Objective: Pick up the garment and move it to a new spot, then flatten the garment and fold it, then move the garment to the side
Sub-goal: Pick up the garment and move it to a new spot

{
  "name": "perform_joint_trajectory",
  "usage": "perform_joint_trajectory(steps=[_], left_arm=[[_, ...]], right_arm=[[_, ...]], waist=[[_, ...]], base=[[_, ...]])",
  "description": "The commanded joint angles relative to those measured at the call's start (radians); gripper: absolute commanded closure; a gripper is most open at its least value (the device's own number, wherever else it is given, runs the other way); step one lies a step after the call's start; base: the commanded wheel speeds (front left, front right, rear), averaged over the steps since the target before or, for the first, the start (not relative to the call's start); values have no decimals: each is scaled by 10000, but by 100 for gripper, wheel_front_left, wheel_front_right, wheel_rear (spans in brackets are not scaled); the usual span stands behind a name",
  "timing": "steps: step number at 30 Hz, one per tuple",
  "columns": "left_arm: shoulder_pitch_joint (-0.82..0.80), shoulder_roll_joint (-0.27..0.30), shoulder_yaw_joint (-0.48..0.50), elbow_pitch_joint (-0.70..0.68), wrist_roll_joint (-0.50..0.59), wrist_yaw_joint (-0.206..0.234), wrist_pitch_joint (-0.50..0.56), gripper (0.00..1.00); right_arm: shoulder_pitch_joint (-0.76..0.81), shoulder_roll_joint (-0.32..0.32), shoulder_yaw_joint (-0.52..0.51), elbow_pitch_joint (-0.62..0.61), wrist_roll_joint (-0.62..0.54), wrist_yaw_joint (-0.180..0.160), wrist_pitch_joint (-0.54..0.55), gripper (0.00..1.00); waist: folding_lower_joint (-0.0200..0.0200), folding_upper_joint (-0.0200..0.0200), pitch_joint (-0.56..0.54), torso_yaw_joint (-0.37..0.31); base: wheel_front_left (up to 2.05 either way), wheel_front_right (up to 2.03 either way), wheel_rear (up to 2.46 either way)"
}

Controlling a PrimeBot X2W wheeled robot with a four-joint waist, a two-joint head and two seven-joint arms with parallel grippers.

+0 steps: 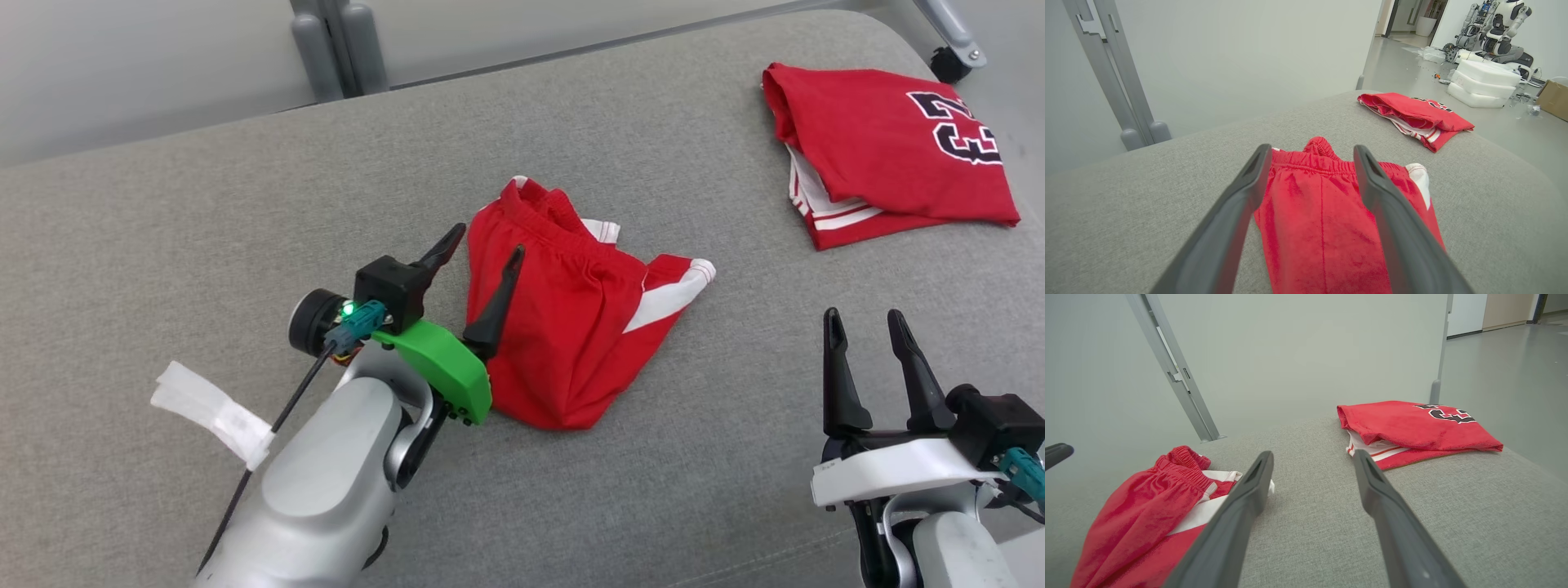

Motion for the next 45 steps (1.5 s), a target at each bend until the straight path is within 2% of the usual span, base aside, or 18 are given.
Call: perform_joint_trajectory(steps=[1,7,12,16,20,28,33,45], left_arm=[[154,218,129,-89,142,87,-85,0],[842,993,756,-931,373,469,-214,0],[1872,1724,1841,-2273,725,858,-211,0],[2855,2080,2781,-3235,932,1097,-214,0],[3908,2187,3687,-4009,1053,1145,-212,0],[5859,1977,5075,-5077,1377,1011,-204,0],[6659,1742,5716,-5489,1601,667,-204,0],[6978,1098,6457,-5547,2513,126,-205,0]], right_arm=[[161,-3,-3,-59,-75,-17,-29,0],[362,-3,-28,-184,-284,-17,-28,0],[519,-3,-19,-248,-405,-17,-28,0],[652,-27,2,-240,-455,-17,-28,0],[733,-76,95,-244,-462,-17,-28,0],[876,-188,244,-250,-423,-17,-28,0],[991,-228,206,-205,-386,-17,-28,0],[964,-197,117,-49,-388,-17,-28,0]], waist=[[0,-1,-413,466],[0,-1,-847,1176],[0,-1,-1118,1709],[0,-1,-1311,1985],[0,-1,-1408,2145],[0,-1,-1454,2243],[0,-1,-1398,2326],[0,-1,-1389,2316]], base=[[0,0,0],[0,0,0],[0,0,0],[0,0,0],[0,0,0],[0,0,0],[0,0,0],[0,0,0]])
